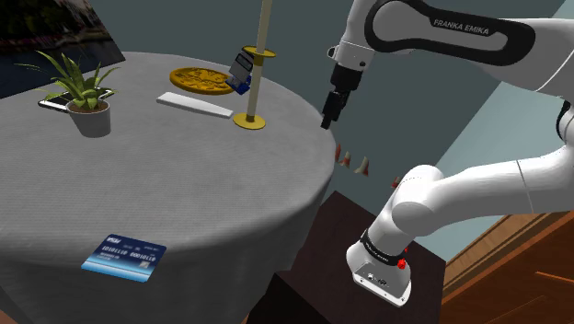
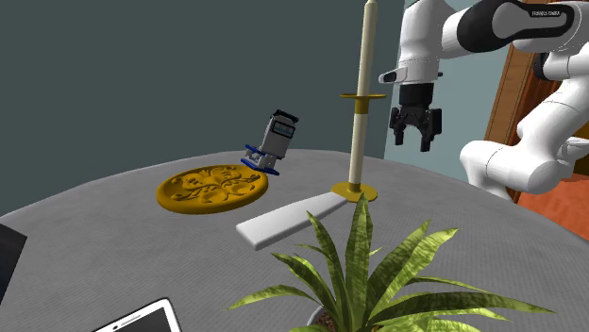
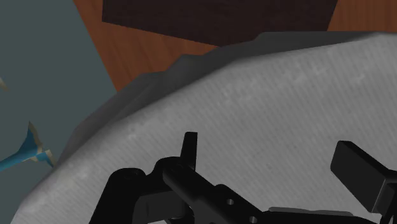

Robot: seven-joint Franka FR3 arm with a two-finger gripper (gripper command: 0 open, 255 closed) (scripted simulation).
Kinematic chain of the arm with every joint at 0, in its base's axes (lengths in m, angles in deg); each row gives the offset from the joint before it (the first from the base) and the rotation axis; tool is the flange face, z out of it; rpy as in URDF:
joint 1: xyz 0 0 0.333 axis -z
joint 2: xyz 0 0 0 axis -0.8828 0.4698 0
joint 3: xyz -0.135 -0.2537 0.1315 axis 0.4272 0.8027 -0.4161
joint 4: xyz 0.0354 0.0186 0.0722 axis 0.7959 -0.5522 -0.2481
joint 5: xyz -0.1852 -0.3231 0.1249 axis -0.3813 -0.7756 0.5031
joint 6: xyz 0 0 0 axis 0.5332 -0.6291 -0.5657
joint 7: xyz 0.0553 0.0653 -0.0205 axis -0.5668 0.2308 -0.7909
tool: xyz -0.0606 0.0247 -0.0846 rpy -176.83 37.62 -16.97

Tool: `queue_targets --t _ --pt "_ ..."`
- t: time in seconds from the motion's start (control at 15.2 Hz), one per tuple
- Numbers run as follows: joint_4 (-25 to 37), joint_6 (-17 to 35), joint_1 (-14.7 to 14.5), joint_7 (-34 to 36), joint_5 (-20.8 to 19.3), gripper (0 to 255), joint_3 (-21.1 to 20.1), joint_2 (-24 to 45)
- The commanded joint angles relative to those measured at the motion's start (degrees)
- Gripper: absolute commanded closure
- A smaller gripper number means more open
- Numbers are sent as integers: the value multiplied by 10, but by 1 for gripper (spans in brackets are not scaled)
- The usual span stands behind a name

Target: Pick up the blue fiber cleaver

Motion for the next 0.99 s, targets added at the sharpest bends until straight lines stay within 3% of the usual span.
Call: queue_targets --t 0.0,0.92 --pt "0 0 0 0 0 0 0 0" --pt "233 111 -13 -37 -12 0 4 246"
